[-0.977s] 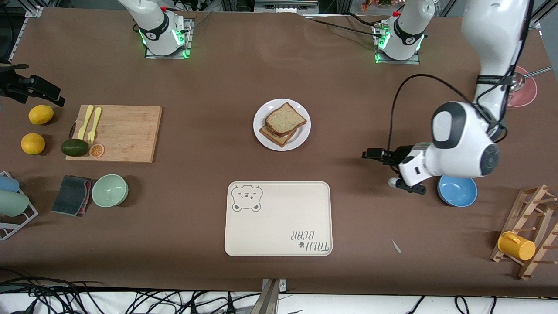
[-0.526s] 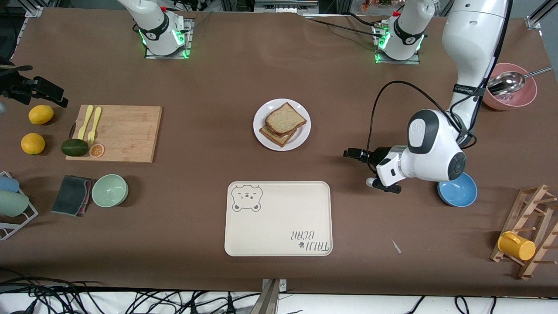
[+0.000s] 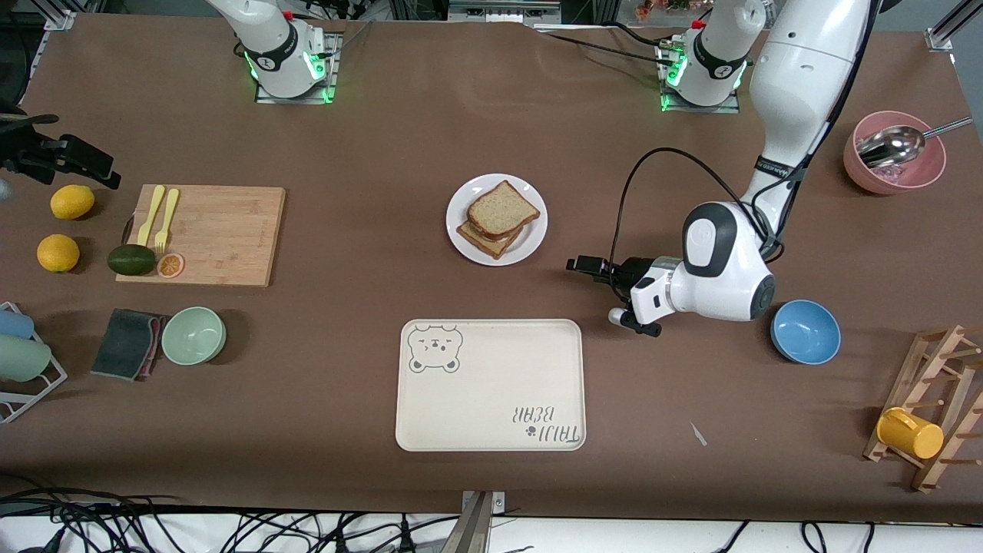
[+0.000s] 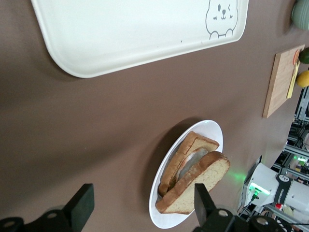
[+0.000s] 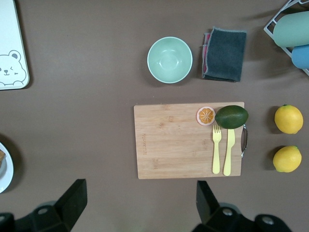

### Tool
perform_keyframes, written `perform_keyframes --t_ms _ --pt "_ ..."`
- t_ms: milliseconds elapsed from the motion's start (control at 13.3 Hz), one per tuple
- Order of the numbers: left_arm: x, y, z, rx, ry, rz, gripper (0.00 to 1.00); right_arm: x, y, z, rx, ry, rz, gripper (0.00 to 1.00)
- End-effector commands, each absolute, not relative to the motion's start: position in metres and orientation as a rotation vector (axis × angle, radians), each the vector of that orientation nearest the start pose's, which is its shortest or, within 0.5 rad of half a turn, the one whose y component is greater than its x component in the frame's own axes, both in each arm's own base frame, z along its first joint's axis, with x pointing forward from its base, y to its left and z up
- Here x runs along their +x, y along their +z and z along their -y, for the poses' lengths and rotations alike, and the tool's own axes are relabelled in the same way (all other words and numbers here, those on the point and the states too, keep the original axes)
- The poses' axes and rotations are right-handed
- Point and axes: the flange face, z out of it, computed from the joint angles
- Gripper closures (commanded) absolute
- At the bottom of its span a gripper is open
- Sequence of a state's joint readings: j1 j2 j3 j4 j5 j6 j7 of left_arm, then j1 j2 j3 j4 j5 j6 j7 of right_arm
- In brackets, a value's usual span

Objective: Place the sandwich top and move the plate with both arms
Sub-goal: 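Move the left gripper toward the white plate rim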

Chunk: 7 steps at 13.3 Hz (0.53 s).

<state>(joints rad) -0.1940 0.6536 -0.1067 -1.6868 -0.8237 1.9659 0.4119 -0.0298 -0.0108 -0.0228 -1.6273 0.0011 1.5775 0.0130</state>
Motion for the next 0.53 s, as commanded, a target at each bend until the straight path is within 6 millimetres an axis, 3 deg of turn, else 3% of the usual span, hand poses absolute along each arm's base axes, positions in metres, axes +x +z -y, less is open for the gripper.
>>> perform_keyframes --t_ms 0,301,451 --pt "0.603 0.2 0.247 2.259 -0.341 0.324 0.08 0.549 0.611 0.027 -3.123 0.067 -0.108 0.0" --pt "0.593 0.189 0.265 2.188 -0.293 0.37 0.1 0.549 0.611 0.028 -3.121 0.067 -0.113 0.0" --pt "0.577 0.172 0.274 2.17 -0.274 0.389 0.1 0.549 0.611 0.026 -3.123 0.069 -0.106 0.0"
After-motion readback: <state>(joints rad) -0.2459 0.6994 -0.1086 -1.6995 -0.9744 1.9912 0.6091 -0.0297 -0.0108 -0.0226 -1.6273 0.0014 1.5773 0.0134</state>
